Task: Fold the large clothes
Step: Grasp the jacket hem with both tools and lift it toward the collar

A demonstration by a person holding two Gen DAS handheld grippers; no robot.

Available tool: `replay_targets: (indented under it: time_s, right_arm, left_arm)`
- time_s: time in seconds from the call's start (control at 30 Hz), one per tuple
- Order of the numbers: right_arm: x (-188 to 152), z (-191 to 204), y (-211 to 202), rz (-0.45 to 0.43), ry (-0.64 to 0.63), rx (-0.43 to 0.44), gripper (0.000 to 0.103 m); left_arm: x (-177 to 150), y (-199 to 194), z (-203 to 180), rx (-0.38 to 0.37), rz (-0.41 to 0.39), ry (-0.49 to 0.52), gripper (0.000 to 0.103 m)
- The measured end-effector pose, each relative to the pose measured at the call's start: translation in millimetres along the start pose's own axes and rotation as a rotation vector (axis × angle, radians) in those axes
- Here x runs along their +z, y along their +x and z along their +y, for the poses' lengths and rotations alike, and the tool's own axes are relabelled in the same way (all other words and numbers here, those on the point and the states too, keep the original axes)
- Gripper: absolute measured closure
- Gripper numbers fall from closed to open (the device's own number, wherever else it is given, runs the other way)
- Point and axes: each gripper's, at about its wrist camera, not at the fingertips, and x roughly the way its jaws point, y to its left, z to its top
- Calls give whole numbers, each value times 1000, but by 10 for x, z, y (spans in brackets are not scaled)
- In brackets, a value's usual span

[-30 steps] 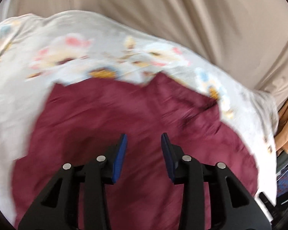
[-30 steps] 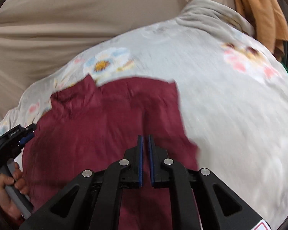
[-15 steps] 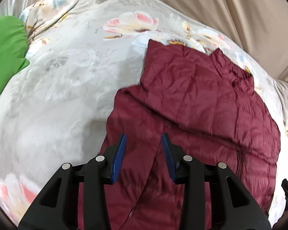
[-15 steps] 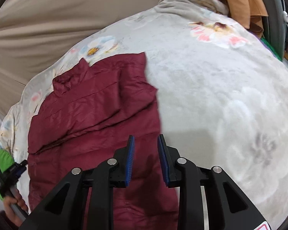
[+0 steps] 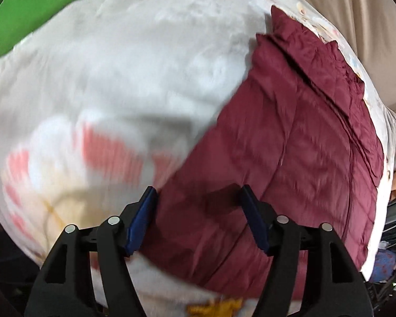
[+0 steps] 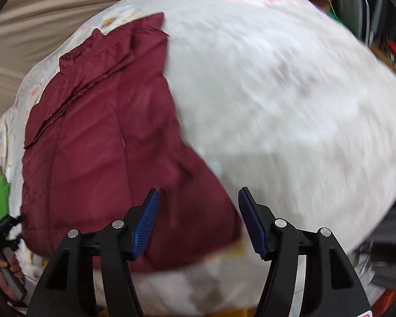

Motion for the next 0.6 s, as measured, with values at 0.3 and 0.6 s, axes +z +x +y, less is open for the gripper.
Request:
replay_targets:
  time_s: [0.3, 0.6]
  right_arm:
    - [-7, -59, 154, 21, 65, 107, 56]
    - [-31, 104, -454, -142, 30, 151, 98]
  left_arm:
    - [-76, -15, 6, -82, -3, 22, 89]
    - [-170, -651, -126, -140, -20, 116, 100]
